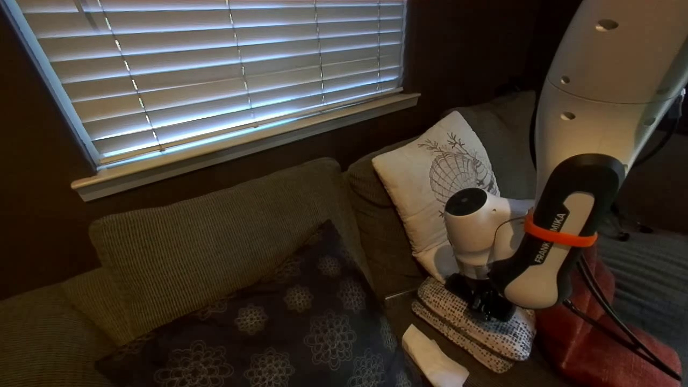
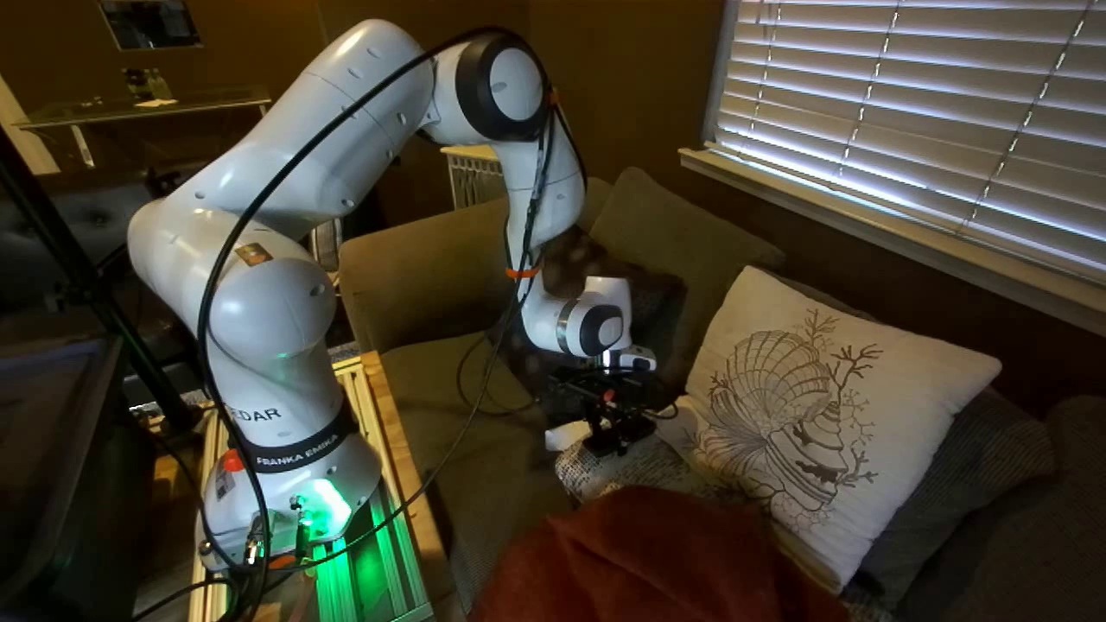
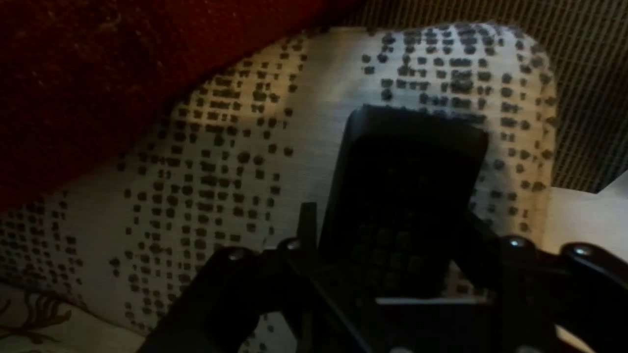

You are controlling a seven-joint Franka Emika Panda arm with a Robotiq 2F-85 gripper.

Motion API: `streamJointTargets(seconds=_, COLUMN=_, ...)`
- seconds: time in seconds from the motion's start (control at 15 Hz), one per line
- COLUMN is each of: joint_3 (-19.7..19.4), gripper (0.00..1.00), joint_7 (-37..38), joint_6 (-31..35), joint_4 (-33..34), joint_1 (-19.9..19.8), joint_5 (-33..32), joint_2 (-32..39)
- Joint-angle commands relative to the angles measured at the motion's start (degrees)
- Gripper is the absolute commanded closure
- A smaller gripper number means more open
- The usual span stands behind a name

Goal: Uncover the remote, then move it

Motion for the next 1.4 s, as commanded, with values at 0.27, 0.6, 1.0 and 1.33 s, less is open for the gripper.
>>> streamJointTargets(seconds=0.27, joint_3=-0.1, gripper=0.0, joint_7=-1.72, joint_6=3.96, joint_4=-3.17, joint_1=-1.21, joint_5=-1.14, joint_2=-3.15)
streamJointTargets(seconds=0.6, joint_3=1.32, gripper=0.0, joint_7=-4.47, joint_6=6.48, joint_4=-10.71, joint_1=-4.59, joint_5=-0.16, joint_2=-10.54)
streamJointTargets(seconds=1.0, joint_3=0.32, gripper=0.0, joint_7=-6.55, joint_6=12.44, joint_4=-25.77, joint_1=-8.72, joint_5=0.24, joint_2=-26.51)
streamJointTargets(seconds=1.33, joint_3=0.75, gripper=0.0, joint_7=-8.57, joint_6=15.39, joint_4=-31.9, joint_1=-14.51, joint_5=1.77, joint_2=-38.88)
